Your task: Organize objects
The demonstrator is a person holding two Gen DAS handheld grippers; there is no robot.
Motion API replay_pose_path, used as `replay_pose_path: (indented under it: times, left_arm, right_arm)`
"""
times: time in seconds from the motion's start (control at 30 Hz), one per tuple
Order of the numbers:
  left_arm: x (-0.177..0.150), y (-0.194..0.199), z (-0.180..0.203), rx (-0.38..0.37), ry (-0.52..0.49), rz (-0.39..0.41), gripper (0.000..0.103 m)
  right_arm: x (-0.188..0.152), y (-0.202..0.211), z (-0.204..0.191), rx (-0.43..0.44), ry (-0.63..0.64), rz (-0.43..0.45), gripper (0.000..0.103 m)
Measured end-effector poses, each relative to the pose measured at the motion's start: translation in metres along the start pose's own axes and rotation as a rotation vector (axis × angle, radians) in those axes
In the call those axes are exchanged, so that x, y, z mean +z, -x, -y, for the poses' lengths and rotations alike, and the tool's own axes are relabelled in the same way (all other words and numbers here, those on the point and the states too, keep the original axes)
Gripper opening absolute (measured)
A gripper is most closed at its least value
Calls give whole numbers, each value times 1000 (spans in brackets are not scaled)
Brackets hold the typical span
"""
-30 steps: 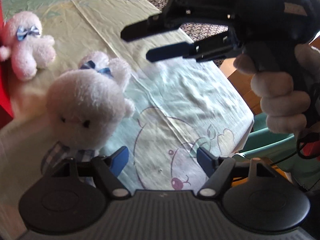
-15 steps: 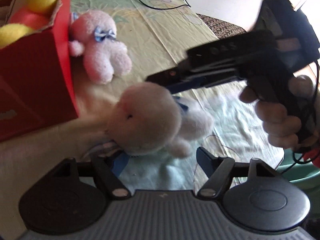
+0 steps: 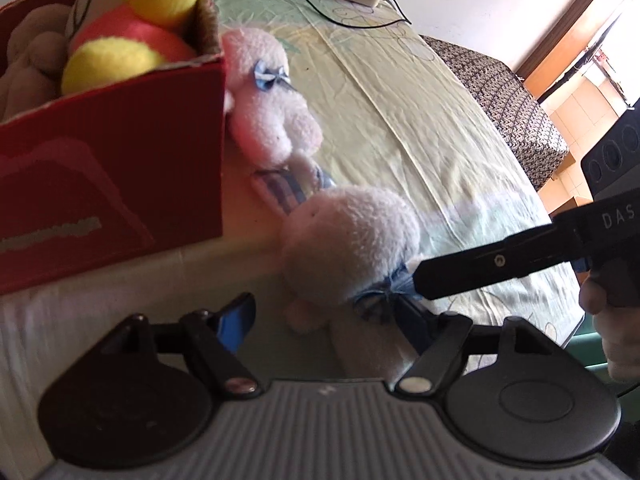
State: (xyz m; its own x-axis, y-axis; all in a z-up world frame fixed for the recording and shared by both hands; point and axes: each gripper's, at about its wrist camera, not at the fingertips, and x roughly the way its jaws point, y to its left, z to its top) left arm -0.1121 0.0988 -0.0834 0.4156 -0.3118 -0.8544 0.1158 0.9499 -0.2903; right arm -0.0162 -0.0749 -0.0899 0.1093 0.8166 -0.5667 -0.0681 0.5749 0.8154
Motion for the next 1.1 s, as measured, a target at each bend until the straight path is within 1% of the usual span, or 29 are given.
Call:
replay_pose_path:
  times: [0.13,0.2,0.27,0.33,0.43,0.5,0.53,0.6,0.67,0.8,0.93,1.1]
  left_arm:
    - [-5,-2,8,-23,1,0,78]
    - [-4,-6,12,-31,8,5,78]
    - [1,-11,15,-38,22,1,78]
    - [5,-14,18,-31,26,6,78]
    - [10,-14,20,-4,26,6,74]
    - [11,-11,23,15,20,4,71]
    - [12,-9,25,21,19,5,69]
    - [14,-1,27,21,17,15,68]
    - [16,6,34,30,-8,21,68]
    - [19,23,53,43,-80,64,68]
    - [23,45,67,22,-140,121,68]
    - [30,79,74,0,-202,219,68]
  right_arm:
    - [3,7,-10,-89,126,65,48]
    - [7,3,-8,-96,157,66,50]
    - [11,-8,-3,-100,156,58,57]
    - [13,-15,0,-86,154,55,57]
    - [12,-16,2,-67,135,64,52]
    - [11,-12,4,-51,115,65,46]
    - [10,-10,5,-43,105,64,45]
    - [7,-3,4,-28,94,72,40]
    - [3,5,-1,-19,97,89,39]
    - [-4,23,-13,-9,118,132,39]
    - [-12,46,-28,4,132,193,39]
    - [-19,69,-65,-10,222,293,39]
